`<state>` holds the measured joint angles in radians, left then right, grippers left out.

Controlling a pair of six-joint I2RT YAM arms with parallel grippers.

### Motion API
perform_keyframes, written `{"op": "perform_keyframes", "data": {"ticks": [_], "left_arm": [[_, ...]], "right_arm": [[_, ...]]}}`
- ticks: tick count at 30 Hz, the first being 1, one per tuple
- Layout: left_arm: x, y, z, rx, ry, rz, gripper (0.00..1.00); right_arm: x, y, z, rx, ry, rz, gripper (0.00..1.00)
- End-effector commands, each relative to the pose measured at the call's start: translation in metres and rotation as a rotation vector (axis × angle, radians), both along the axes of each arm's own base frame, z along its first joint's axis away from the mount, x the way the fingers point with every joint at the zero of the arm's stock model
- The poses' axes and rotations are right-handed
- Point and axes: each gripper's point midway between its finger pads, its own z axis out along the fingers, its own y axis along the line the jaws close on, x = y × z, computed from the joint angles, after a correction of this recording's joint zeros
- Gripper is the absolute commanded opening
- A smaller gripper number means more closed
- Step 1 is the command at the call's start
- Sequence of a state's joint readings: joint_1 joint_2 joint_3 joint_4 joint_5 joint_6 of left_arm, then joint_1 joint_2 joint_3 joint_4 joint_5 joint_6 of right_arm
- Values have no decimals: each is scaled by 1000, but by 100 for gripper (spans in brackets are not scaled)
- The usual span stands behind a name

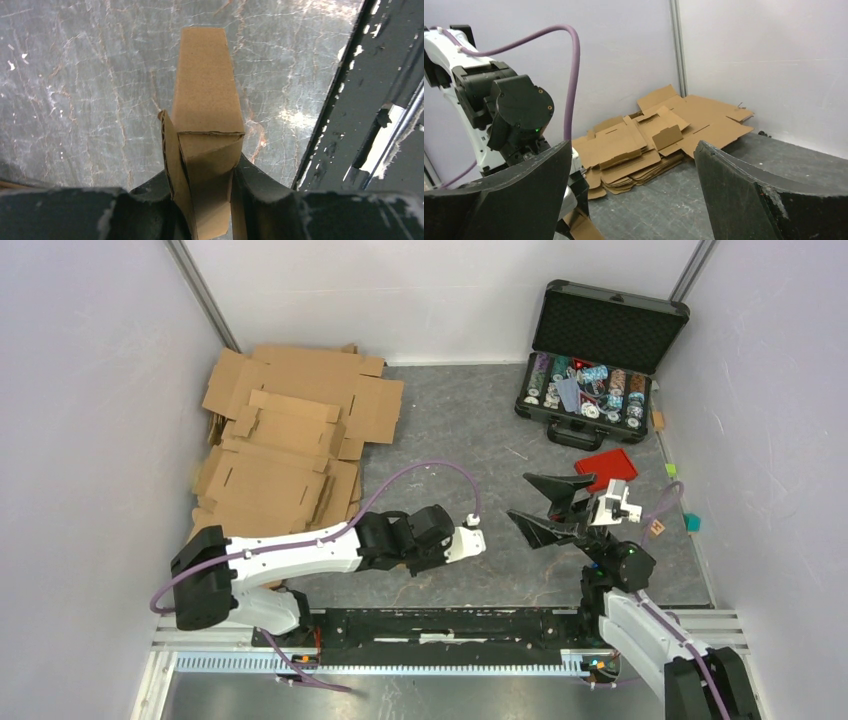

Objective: Fold the paper box
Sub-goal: Close the paper box at the center of the board.

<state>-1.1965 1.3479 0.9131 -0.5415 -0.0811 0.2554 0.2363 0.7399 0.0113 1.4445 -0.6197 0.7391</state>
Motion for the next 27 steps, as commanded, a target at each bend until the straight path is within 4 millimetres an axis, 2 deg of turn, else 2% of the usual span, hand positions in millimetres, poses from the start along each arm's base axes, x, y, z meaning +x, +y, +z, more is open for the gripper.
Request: {"op": "perform_keyframes", "data": {"ticks": [1, 6, 9, 12, 17, 22, 24, 27], "left_arm": [[13, 5, 19, -25, -20, 91, 24], [15, 11, 35, -68, -48, 119, 24], [23, 19, 44, -93, -93, 180, 25], [34, 28, 52, -112, -160, 238, 34], [38, 30, 64, -139, -197, 228, 36], [16, 16, 62, -150, -96, 81, 36], [10, 12, 61, -137, -70, 37, 36], [2, 10, 54, -107, -21, -13, 36]], "right_arm": [[-32, -3, -66, -90, -28, -13, 98], [-28, 19, -99, -242, -25, 3, 98], [-21, 34, -121, -390, -51, 4, 98], [-12, 40, -137, -490, -55, -33, 98], [-12, 52, -149, -588, -92, -8, 98], [-40, 88, -159, -704, -234, 183, 95], [-45, 100, -157, -732, -284, 221, 95], [-46, 109, -157, -761, -308, 235, 94]]}}
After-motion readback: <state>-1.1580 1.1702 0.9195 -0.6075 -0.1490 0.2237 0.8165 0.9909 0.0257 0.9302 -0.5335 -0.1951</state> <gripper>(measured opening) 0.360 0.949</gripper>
